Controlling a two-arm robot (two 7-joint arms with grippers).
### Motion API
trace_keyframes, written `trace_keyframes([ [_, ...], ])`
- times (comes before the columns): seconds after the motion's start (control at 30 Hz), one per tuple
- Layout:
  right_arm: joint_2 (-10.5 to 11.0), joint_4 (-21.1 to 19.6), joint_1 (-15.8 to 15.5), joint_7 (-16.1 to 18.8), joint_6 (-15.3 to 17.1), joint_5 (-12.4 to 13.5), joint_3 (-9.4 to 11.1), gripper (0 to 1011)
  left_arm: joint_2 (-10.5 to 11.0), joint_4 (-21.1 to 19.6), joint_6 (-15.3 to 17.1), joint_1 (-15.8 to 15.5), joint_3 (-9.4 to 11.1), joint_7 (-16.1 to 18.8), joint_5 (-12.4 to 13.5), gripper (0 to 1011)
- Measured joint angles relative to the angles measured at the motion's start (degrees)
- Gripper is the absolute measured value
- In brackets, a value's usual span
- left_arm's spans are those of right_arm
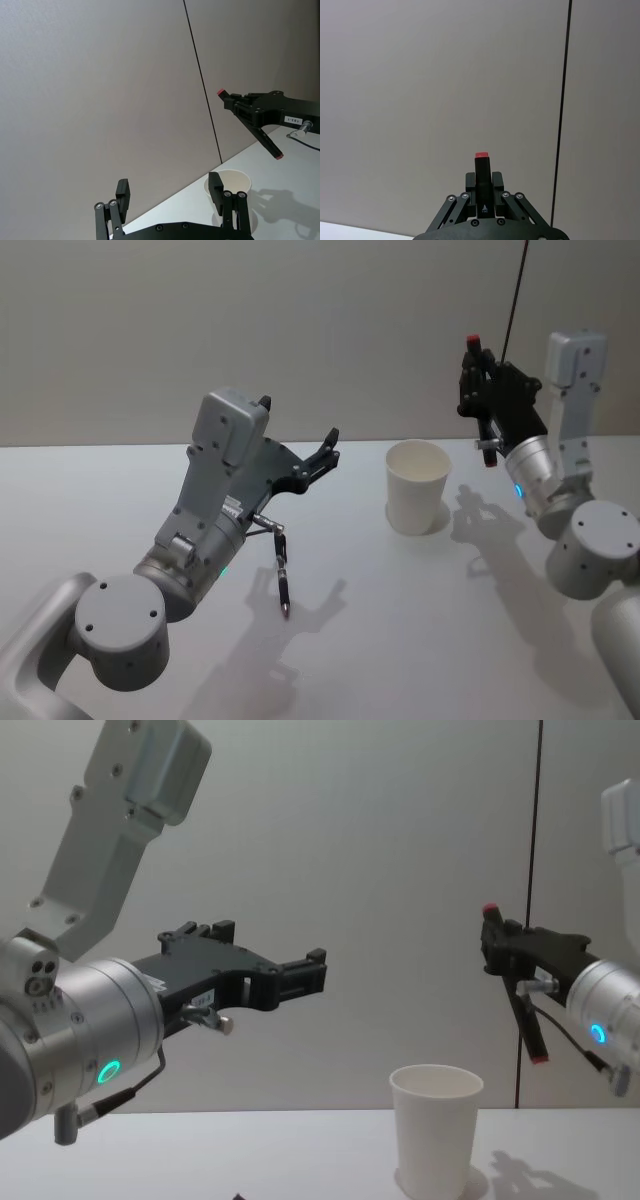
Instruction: Place the pen into the pen holder.
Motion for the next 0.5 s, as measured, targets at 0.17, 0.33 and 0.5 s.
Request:
trace_keyframes([
  [0.17, -0.7, 3.9, 1.71, 0.28, -4.05, 0.2, -0.32, 181, 0.0, 0.0, 0.0, 0.0, 0.0, 0.0, 0.0, 1004],
  [0.33, -1.4, 7.48, 3.31, 0.36, -7.41, 0.21, -0.74, 181, 0.0, 0.0, 0.0, 0.0, 0.0, 0.0, 0.0, 1004],
  [0.5, -2.18, 11.45, 5.08, 0.37, -11.09, 0.17, -1.25, 181, 0.0, 0.0, 0.0, 0.0, 0.0, 0.0, 0.0, 1004],
])
